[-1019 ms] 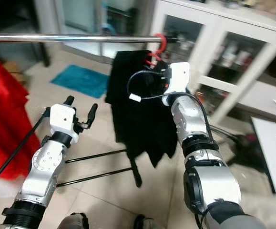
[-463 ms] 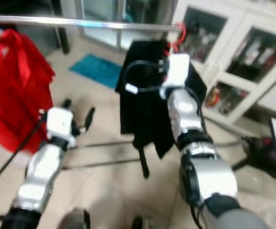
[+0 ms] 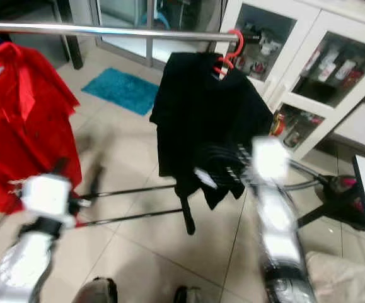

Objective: Hang hanger

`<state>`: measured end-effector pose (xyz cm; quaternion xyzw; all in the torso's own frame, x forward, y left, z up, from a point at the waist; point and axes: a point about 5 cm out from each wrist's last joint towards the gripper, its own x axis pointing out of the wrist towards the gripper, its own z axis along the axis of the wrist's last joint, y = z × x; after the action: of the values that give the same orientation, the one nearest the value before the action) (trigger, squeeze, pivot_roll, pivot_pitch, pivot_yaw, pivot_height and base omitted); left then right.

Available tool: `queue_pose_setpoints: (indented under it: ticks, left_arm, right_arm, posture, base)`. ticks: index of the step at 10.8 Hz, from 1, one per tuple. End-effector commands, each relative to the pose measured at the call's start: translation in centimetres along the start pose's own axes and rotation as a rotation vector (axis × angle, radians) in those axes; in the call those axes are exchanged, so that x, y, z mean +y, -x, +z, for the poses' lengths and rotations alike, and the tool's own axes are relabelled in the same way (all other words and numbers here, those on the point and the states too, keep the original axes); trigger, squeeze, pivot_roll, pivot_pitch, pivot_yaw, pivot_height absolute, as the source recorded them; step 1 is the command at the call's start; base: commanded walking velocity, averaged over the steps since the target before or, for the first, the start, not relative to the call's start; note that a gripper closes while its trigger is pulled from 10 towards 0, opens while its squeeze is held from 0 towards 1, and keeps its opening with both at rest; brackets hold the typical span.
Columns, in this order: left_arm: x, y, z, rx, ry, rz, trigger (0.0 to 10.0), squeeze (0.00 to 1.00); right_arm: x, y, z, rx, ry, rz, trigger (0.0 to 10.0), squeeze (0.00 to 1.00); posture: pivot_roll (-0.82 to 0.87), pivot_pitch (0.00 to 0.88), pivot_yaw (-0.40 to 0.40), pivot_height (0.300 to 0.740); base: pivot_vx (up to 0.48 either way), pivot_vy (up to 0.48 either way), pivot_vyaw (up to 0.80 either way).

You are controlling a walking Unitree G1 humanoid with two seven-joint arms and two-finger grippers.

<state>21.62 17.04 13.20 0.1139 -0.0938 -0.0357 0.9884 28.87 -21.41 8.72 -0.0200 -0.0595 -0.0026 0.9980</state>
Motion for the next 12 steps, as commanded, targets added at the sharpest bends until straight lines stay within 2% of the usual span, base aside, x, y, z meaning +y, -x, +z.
queue_pose_setpoints:
  ticks: [1,2,3,4,7,12]
  left_arm:
    - [0.2,-0.2,1.7,-0.056,-0.004,0.048,10.0,0.0]
    - [-0.2,-0.9,2.9,-0.113,0.003,0.03,10.0,0.0]
    - [-0.8,-1.5,2.9,-0.121,-0.03,-0.002,10.0,0.0]
    - [-1.2,-2.1,2.8,-0.112,-0.03,-0.021,10.0,0.0]
    - [-1.1,-3.2,2.8,-0.113,-0.052,-0.046,10.0,0.0]
    - [-2.1,-4.4,3.0,-0.122,-0.069,-0.138,10.0,0.0]
  right_arm:
    - [-0.7,0.5,0.6,-0.024,-0.016,-0.028,10.0,0.0]
    - [0.2,0.8,0.2,-0.005,-0.026,-0.001,10.0,0.0]
    - [1.7,0.1,0.6,-0.018,-0.029,0.051,10.0,0.0]
    - [2.3,-1.1,1.3,-0.034,-0.046,0.064,10.0,0.0]
    - [2.3,-2.9,2.4,-0.046,-0.06,0.055,10.0,0.0]
    - [3.3,-3.6,2.8,-0.056,-0.076,0.082,10.0,0.0]
  posture:
    - [0.1,0.068,-0.106,0.74]
    - [0.11,0.061,-0.109,0.74]
    - [0.11,0.061,-0.103,0.74]
    - [0.11,0.06,-0.103,0.74]
    - [0.1,0.063,-0.102,0.74]
    - [0.09,0.075,-0.095,0.74]
  base:
    - [0.0,0.0,0.0]
    - [0.0,0.0,0.0]
    - [0.48,0.0,0.0]
    - [0.48,0.0,0.0]
    - [0.48,0.0,0.0]
    - [0.48,0.0,0.0]
